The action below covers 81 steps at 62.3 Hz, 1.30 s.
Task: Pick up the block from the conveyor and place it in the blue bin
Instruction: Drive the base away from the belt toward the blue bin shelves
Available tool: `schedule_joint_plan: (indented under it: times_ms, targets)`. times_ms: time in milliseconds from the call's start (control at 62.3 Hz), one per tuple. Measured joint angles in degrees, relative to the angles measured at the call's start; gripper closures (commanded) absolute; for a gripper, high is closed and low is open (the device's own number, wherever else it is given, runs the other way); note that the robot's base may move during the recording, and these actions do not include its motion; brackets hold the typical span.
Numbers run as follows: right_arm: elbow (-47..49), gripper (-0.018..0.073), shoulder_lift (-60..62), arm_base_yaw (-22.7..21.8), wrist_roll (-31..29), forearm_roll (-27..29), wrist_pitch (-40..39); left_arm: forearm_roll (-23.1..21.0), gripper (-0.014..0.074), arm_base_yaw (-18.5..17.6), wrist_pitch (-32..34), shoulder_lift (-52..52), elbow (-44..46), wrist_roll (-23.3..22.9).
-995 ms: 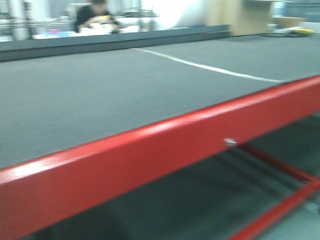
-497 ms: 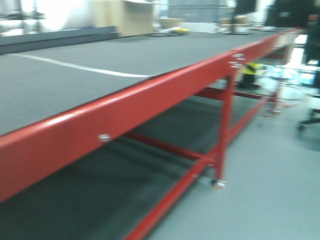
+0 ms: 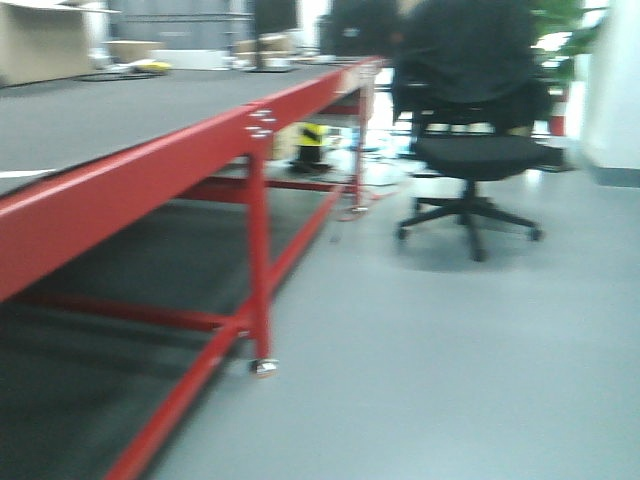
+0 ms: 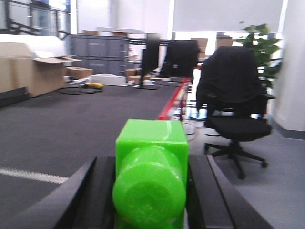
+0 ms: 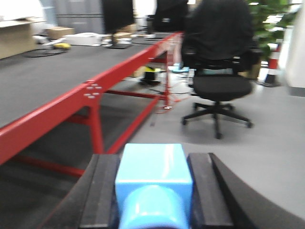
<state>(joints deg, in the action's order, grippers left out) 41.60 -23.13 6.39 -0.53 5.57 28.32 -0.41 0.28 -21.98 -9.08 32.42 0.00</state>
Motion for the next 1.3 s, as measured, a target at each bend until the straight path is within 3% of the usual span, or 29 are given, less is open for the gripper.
schedule_joint_plan:
  times_ms: [1299]
  targets:
    - [0.0, 0.0721, 0.1, 0.0, 0.0, 0.0, -0.13, 0.0, 0.0708, 0.0, 0.0, 0.0, 0.0, 0.0]
